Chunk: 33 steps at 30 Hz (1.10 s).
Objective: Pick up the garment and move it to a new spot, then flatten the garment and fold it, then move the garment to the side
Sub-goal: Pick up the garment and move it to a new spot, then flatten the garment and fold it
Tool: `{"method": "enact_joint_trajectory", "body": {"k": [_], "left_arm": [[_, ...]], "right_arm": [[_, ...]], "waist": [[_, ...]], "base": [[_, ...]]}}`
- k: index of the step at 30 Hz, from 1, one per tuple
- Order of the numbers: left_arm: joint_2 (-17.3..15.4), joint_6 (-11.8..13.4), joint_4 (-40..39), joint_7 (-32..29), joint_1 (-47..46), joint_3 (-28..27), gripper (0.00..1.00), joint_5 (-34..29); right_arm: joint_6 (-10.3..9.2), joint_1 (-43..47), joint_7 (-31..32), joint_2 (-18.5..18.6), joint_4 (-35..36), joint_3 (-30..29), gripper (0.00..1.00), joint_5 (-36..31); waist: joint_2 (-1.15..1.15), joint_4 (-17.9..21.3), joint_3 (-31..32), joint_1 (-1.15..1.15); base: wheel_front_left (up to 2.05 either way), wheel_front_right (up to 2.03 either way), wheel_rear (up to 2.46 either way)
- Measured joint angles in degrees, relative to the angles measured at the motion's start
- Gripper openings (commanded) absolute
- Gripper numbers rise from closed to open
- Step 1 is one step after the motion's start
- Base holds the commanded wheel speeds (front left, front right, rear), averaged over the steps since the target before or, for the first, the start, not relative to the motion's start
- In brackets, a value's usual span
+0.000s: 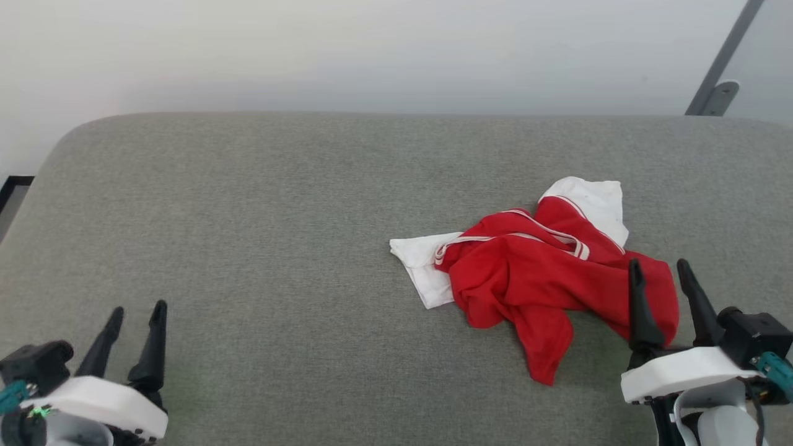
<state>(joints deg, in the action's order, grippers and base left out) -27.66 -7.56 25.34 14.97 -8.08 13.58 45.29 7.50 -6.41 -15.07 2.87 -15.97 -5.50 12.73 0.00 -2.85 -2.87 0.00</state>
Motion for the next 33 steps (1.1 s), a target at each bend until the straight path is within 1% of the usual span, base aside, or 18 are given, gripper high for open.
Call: {"method": "enact_joint_trajectory", "body": {"k": [3, 6, 9, 12, 17, 23, 29, 31, 33], "left_arm": [[1.9, 0.0, -4.4, 0.0, 3.0, -5.4, 1.00, -6.5], [3.6, 0.0, -8.8, 0.0, 4.9, -9.5, 1.00, -11.4], [5.1, 0.0, -12.5, 0.0, 6.3, -12.5, 1.00, -14.9], [6.2, 0.0, -13.8, 0.0, 7.4, -13.9, 1.00, -16.3], [7.5, 0.0, -13.6, 0.0, 8.4, -14.3, 1.00, -16.6], [7.5, 0.0, -13.9, 0.0, 8.4, -14.0, 1.00, -16.5], [6.7, 0.0, -14.4, 0.0, 8.3, -13.9, 1.00, -16.4], [6.2, 0.0, -14.8, 0.0, 8.0, -13.0, 1.00, -15.4], [5.7, 0.0, -15.7, 0.0, 6.8, -11.1, 1.00, -12.5]], "right_arm": [[0.00, 0.0, 0.0, 0.0, 1.5, 0.2, 1.00, 0.1], [0.00, 0.0, 0.0, 0.0, 3.4, 0.5, 1.00, 0.1], [0.00, 0.1, 0.0, 0.0, 4.9, 0.5, 1.00, 0.1], [0.00, 0.1, 0.0, 0.0, 5.7, 0.4, 1.00, 0.1], [0.00, 0.0, 0.0, 0.0, 6.2, 0.4, 1.00, -0.2], [0.00, 0.0, 0.0, 0.0, 6.4, 0.5, 1.00, -0.2], [0.00, -0.8, 0.0, 0.0, 6.4, 1.3, 1.00, -0.1], [0.00, -1.2, 0.0, 0.0, 6.4, 1.5, 1.00, 0.2], [0.00, -1.3, 0.0, 0.0, 6.5, 1.6, 1.00, 0.4]], "waist": [[0.00, 0.5, -0.3, 0.00], [0.00, 1.0, -0.6, 0.00], [0.00, 1.5, -0.9, 0.00], [0.00, 1.9, -1.3, 0.00], [0.00, 2.5, -2.1, 0.00], [0.00, 2.6, -2.6, 0.00], [0.00, 2.8, -3.3, 0.00], [0.00, 3.0, -3.6, 0.00], [0.00, 3.2, -4.1, 0.00]], "base": [[0.00, 0.00, 0.00], [0.00, 0.00, 0.00], [0.00, 0.00, 0.00], [0.00, 0.00, 0.00], [0.00, 0.00, 0.00], [0.00, 0.00, 0.00], [0.00, 0.00, 0.00], [0.00, 0.00, 0.00], [0.00, 0.00, 0.00]]}}
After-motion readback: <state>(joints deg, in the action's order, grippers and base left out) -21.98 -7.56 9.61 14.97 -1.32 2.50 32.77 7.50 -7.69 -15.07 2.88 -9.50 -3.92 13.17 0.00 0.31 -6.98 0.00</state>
